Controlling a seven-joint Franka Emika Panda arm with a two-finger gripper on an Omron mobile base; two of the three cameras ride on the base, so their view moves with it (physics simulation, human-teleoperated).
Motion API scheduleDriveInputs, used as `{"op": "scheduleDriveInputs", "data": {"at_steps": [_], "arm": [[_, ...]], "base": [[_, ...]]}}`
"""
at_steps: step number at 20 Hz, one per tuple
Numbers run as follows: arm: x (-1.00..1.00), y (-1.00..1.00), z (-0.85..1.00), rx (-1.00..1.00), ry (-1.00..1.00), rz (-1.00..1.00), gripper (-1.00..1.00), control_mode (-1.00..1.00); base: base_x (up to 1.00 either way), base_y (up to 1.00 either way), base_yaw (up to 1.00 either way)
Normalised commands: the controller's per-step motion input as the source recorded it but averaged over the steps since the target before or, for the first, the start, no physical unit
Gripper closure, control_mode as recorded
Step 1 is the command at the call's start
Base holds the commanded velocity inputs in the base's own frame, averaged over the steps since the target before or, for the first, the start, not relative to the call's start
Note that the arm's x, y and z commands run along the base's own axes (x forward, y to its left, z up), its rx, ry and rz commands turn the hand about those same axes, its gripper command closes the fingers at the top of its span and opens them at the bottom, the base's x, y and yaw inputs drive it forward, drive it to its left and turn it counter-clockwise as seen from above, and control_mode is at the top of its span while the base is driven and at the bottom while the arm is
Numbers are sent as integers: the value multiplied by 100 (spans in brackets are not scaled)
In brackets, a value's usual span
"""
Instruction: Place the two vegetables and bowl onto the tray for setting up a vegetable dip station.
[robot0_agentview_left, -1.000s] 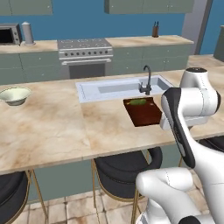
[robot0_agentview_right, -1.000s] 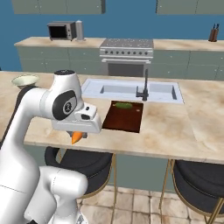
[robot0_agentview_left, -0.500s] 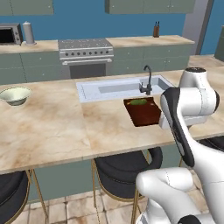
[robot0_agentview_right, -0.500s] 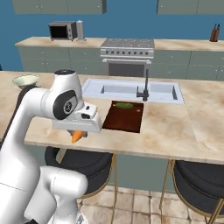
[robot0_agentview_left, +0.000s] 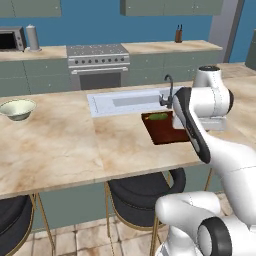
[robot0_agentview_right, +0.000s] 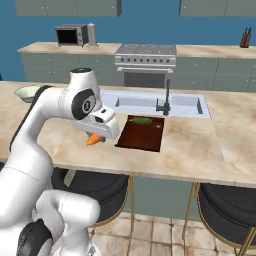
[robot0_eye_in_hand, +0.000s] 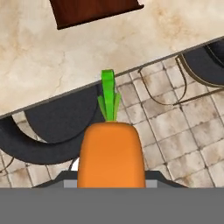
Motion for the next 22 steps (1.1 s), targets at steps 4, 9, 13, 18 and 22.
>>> {"op": "scheduleDriveInputs", "data": {"at_steps": [4,9,13,18,22], "arm": [[68,0,7,0,0,-46,100,-100],[56,-3,0,0,0,-47,100,-100],[54,-14,0,1,0,-41,100,-100],[47,-18,0,2,0,-30,100,-100],[33,-7,-3,1,-2,-15,100,-100]], "base": [[0,0,0],[0,0,0],[0,0,0],[0,0,0],[0,0,0]]}}
